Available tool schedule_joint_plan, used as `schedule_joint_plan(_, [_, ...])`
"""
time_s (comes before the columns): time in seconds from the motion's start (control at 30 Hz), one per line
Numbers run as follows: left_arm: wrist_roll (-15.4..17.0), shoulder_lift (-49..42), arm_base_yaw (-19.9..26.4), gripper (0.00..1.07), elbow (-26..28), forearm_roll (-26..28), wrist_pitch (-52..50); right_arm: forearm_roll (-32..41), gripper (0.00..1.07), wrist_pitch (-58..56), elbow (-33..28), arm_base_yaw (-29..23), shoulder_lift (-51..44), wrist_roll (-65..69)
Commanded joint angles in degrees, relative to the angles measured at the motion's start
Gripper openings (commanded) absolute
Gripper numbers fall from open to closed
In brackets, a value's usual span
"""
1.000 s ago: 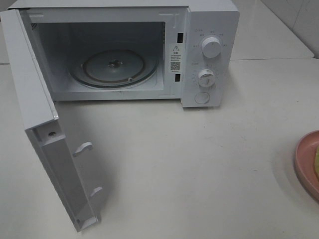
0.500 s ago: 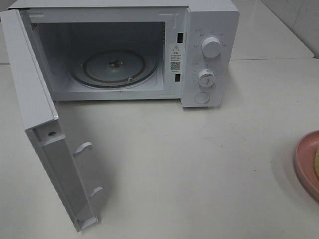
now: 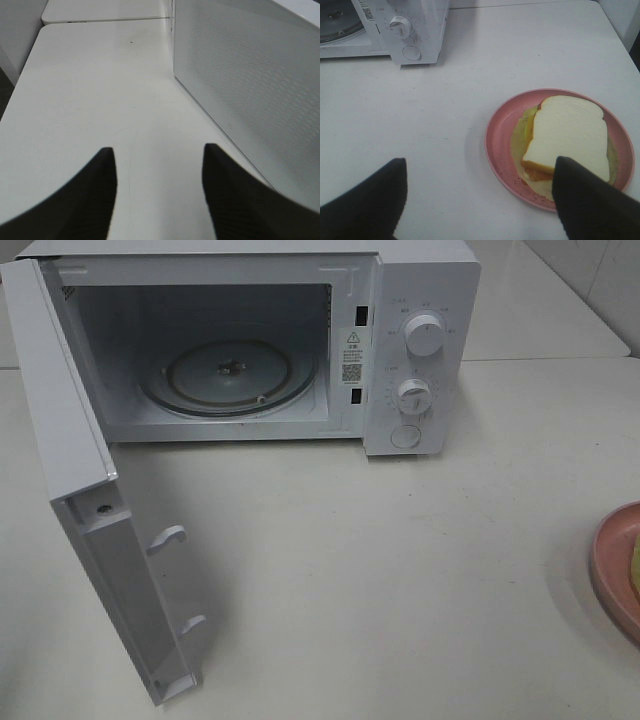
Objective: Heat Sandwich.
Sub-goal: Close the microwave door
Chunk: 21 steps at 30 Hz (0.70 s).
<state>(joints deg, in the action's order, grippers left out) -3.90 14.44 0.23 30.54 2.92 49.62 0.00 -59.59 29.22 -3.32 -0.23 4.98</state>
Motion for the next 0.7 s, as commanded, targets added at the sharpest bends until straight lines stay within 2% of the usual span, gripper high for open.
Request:
schedule_joint_plan(0.03, [0.4, 2.52, 0.17, 0.28, 0.46, -0.29, -2.86, 0.0, 0.76, 0.34, -0.23, 0.46, -1.43, -0.46])
schedule_joint_plan(0.13, [0.29, 7.73, 0.17, 0.01, 0.23, -0.29, -7.33, 0.0, 0.76, 0.34, -0.23, 0.46, -1.43, -0.46])
schedule_joint_plan(0.23, [0.29, 10.2, 0.17, 0.0, -0.8, -0.29, -11.17, 0.0, 0.76, 0.34, -0.23, 0.46, -1.43, -0.46])
schedule_joint_plan(0.4, [0.29, 14.78, 0.17, 0.0, -5.67, -0.29, -23.2, 0.0, 0.76, 0.34, -0.23, 0.46, -1.43, -0.46])
schedule_joint_plan(0.43, [0.29, 16.33, 0.17, 0.0, -7.96, -0.29, -29.74, 0.0, 0.76, 0.34, -0.23, 0.46, -1.43, -0.46])
schedule_joint_plan(0.47, [0.29, 16.33, 0.17, 0.0, -7.96, -0.29, -29.74, 0.0, 0.76, 0.34, -0.23, 0.46, -1.43, -0.46])
schedule_joint_plan(0.57, [0.23, 19.25, 0.17, 0.0, -12.61, -0.29, -40.91, 0.0, 0.76, 0.34, -0.23, 0.46, -1.43, -0.46])
schedule_joint_plan(0.6, [0.23, 19.25, 0.17, 0.0, -12.61, -0.29, -40.91, 0.0, 0.76, 0.34, -0.23, 0.46, -1.43, -0.46])
schedule_joint_plan(0.7, [0.23, 22.52, 0.17, 0.0, -16.56, -0.29, -52.65, 0.0, 0.76, 0.34, -0.23, 0.46, -1.43, -0.46])
